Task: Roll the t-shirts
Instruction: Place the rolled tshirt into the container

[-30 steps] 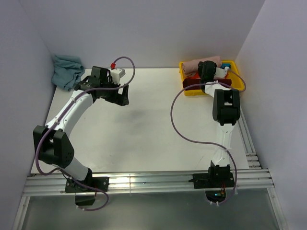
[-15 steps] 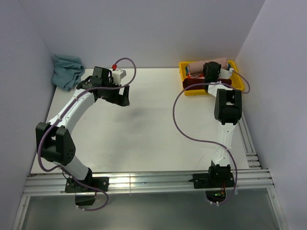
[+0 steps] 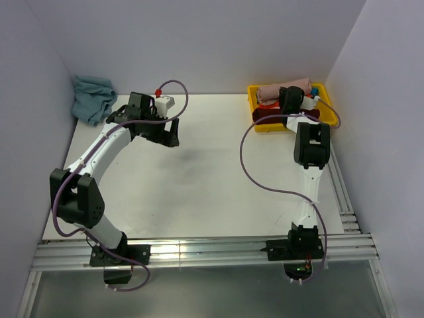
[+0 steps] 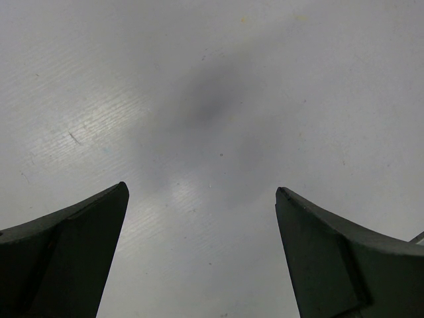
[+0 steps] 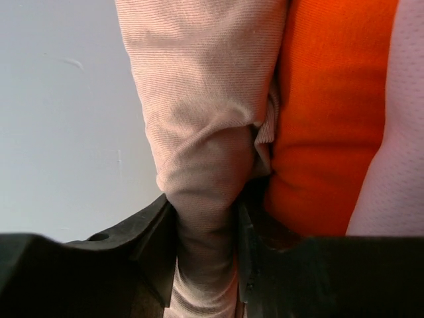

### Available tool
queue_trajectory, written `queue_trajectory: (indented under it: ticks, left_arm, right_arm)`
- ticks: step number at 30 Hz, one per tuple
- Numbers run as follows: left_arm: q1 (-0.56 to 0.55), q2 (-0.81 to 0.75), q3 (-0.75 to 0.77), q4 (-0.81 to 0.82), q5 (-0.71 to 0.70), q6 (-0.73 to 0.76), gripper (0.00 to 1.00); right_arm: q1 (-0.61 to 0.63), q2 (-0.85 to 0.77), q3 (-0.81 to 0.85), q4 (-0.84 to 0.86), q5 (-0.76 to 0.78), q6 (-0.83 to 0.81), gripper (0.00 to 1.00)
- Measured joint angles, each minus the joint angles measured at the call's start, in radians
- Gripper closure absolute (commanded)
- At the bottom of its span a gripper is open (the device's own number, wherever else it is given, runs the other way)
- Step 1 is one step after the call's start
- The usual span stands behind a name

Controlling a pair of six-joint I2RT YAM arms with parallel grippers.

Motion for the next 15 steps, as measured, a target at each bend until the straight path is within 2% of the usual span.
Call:
queue_trajectory:
  ticks: [3, 8, 15]
  left_arm:
    - [0.0, 0.0, 0.0, 0.0, 0.001, 0.0, 0.01]
    - [0.0, 0.0, 0.0, 0.0, 0.001, 0.0, 0.0]
    - [0.0, 0.0, 0.0, 0.0, 0.001, 0.0, 0.01]
  right_arm:
    - [-0.004, 0.0, -0.001, 0.0, -0.018, 0.015, 0.51]
    - [-0.01, -0.006, -0.023, -0.001, -0.045, 0.027, 0.44]
    - [-0.019, -0.054, -0.082, -0.01, -0.074, 0.043, 0.43]
